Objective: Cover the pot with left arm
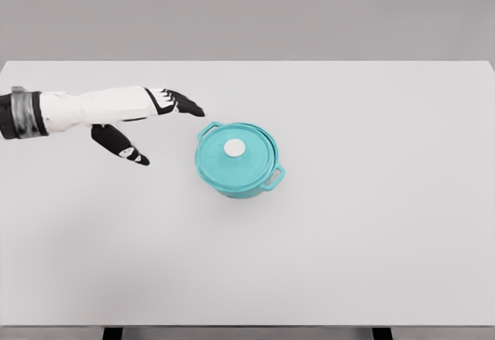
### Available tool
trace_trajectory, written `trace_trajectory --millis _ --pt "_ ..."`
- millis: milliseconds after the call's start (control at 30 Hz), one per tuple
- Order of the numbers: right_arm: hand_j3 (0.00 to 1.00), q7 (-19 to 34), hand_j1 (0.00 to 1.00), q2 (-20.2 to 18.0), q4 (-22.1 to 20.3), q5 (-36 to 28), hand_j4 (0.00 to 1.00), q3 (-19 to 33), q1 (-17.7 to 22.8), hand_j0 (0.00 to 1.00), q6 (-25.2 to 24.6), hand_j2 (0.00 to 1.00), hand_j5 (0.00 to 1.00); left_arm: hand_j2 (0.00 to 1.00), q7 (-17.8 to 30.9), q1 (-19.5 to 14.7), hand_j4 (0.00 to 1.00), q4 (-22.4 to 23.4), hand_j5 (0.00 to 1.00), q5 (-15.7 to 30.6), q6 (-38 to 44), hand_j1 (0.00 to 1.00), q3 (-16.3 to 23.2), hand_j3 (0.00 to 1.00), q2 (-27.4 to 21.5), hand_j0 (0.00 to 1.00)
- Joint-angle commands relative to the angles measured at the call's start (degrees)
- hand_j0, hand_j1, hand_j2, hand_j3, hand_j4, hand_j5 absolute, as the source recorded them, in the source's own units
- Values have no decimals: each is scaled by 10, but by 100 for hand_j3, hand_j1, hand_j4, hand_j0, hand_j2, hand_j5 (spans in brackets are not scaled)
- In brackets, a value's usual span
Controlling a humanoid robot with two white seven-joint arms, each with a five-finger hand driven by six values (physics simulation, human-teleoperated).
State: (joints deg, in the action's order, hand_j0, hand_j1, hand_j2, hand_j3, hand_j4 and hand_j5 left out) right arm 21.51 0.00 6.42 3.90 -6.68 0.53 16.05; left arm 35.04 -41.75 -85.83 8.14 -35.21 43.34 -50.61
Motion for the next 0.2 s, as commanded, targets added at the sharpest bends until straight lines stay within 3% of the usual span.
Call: trace_trajectory --millis 0,67,167 --pt "100 0 100 0 0 0 100 0 0 100 0 100 100 100 0 7 100 -25 100 28 2 100 -30 100 -74 100" --pt "100 0 100 0 0 1 100 0 0 100 0 100 100 100 0 42 100 -24 100 26 2 100 -55 100 -77 100" --pt "100 0 100 0 0 1 100 0 0 100 0 100 100 100 0 47 100 -23 100 26 2 100 -57 100 -77 100"
